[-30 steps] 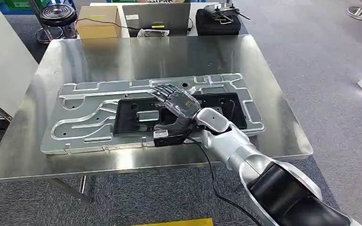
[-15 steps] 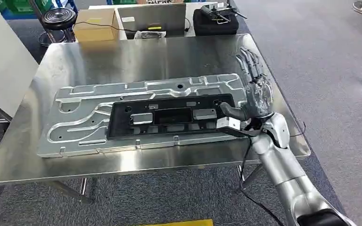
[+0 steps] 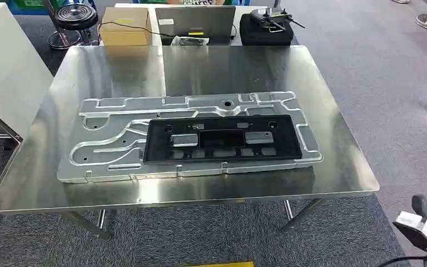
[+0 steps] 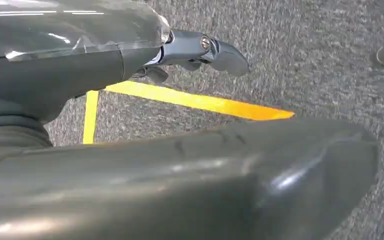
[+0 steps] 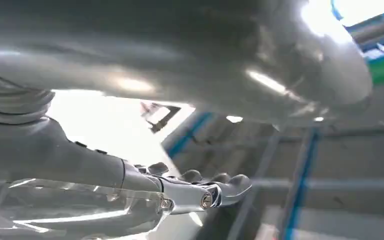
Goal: Take the parts from the cabinet and place them on the table.
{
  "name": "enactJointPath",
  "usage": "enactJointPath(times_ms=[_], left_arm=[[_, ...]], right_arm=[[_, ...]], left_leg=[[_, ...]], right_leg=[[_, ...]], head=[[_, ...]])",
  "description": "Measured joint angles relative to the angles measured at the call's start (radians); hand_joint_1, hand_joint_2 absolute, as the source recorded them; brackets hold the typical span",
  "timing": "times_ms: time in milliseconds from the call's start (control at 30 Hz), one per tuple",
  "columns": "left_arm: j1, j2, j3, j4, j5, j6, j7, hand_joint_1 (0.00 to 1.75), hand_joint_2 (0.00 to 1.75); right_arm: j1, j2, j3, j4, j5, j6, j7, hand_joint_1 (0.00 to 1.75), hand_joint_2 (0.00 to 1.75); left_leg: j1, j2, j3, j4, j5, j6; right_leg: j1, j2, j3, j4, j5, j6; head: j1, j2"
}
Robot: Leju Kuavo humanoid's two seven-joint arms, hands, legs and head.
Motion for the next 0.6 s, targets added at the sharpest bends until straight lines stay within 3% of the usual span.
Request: enactJointPath(times_ms=[33, 100, 133, 167, 267, 300, 333, 367, 433, 467, 500, 533, 600], left_arm=[[0.001, 0.000, 0.000, 0.000, -0.004, -0.004, 0.000, 0.00, 0.00], [-0.001, 0.000, 0.000, 0.000, -0.007, -0.007, 0.000, 0.00, 0.00], [-0.003, 0.000, 0.000, 0.000, -0.008, -0.007, 0.000, 0.00, 0.00], [-0.006, 0.000, 0.000, 0.000, -0.009, -0.008, 0.000, 0.00, 0.00], [-0.010, 0.001, 0.000, 0.000, -0.009, -0.008, 0.001, 0.00, 0.00], [-0.009, 0.002, 0.000, -0.001, -0.010, -0.008, 0.000, 0.00, 0.00], [-0.010, 0.005, 0.000, -0.001, -0.010, -0.007, 0.001, 0.00, 0.00], [-0.011, 0.004, 0.000, -0.001, -0.011, -0.007, 0.004, 0.00, 0.00], [-0.010, 0.004, 0.000, -0.001, -0.011, -0.006, 0.013, 0.00, 0.00], [-0.010, 0.004, 0.000, -0.001, -0.011, -0.005, 0.016, 0.00, 0.00], [-0.009, 0.004, 0.000, -0.001, -0.011, -0.004, 0.019, 0.00, 0.00], [-0.009, 0.004, 0.000, -0.001, -0.011, -0.003, 0.021, 0.00, 0.00], [-0.009, 0.004, 0.000, -0.001, -0.011, -0.002, 0.022, 0.00, 0.00]], right_arm=[[0.019, 0.026, -0.029, -0.010, 0.000, 0.011, 0.000, 0.00, 0.00], [0.044, 0.068, -0.080, -0.020, 0.005, 0.016, 0.000, 0.00, 0.00], [0.050, 0.080, -0.096, -0.020, 0.008, 0.016, -0.001, 0.00, 0.00], [0.054, 0.092, -0.109, -0.020, 0.012, 0.014, -0.001, 0.00, 0.00], [0.063, 0.117, -0.131, -0.021, 0.020, 0.014, -0.001, 0.00, 0.00], [0.063, 0.123, -0.138, -0.020, 0.029, 0.023, -0.001, 0.00, 0.00], [0.060, 0.135, -0.147, -0.018, 0.042, 0.042, -0.001, 0.00, 0.00], [0.056, 0.146, -0.157, -0.015, 0.055, 0.059, -0.001, 0.00, 0.00], [0.050, 0.178, -0.181, 0.012, 0.087, 0.086, -0.001, 0.00, 0.00], [0.048, 0.196, -0.197, 0.037, 0.110, 0.097, -0.001, 0.00, 0.00], [0.042, 0.211, -0.212, 0.065, 0.128, 0.106, -0.001, 0.00, 0.00], [0.035, 0.225, -0.229, 0.101, 0.148, 0.110, -0.001, 0.00, 0.00], [0.024, 0.241, -0.251, 0.163, 0.180, 0.110, -0.001, 0.00, 0.00]], left_leg=[[-0.001, -0.001, -0.001, 0.000, 0.001, -0.001], [-0.004, -0.001, 0.000, 0.000, 0.002, -0.004], [-0.004, 0.000, 0.001, 0.000, 0.004, -0.007], [-0.011, 0.000, 0.000, 0.003, 0.005, -0.014], [-0.007, 0.004, 0.001, -0.005, 0.014, -0.032], [-0.010, 0.004, -0.001, -0.007, 0.019, -0.039], [-0.007, 0.002, -0.006, 0.007, -0.001, -0.043], [-0.009, 0.002, -0.025, 0.052, -0.053, -0.046], [-0.006, 0.001, -0.073, 0.201, -0.155, -0.049], [-0.006, 0.001, -0.089, 0.268, -0.189, -0.051], [-0.006, 0.002, -0.085, 0.290, -0.195, -0.051], [-0.006, 0.002, -0.055, 0.260, -0.179, -0.050], [-0.006, 0.002, 0.028, 0.136, -0.130, -0.047]], right_leg=[[-0.001, 0.000, 0.022, -0.038, 0.027, -0.003], [-0.001, 0.000, 0.124, -0.220, 0.108, -0.014], [0.001, 0.000, 0.172, -0.300, 0.129, -0.021], [0.010, 0.001, 0.172, -0.314, 0.130, -0.024], [0.014, 0.005, 0.165, -0.313, 0.139, -0.039], [0.009, 0.004, 0.163, -0.325, 0.150, -0.048], [0.002, 0.001, 0.160, -0.332, 0.162, -0.052], [0.002, 0.002, 0.150, -0.334, 0.170, -0.062], [0.005, 0.001, 0.131, -0.332, 0.182, -0.065], [0.006, 0.001, 0.120, -0.330, 0.190, -0.065], [0.007, 0.001, 0.108, -0.327, 0.196, -0.064], [0.007, 0.001, 0.096, -0.322, 0.203, -0.063], [0.007, 0.001, 0.080, -0.313, 0.210, -0.060]], head=[[0.000, 0.000], [0.000, 0.000], [0.000, 0.000], [0.000, 0.000], [0.000, 0.000], [0.000, 0.000], [0.000, 0.000], [-0.001, 0.000], [0.000, 0.000], [0.000, 0.000], [-0.001, 0.000], [0.000, 0.000], [0.000, 0.000]])
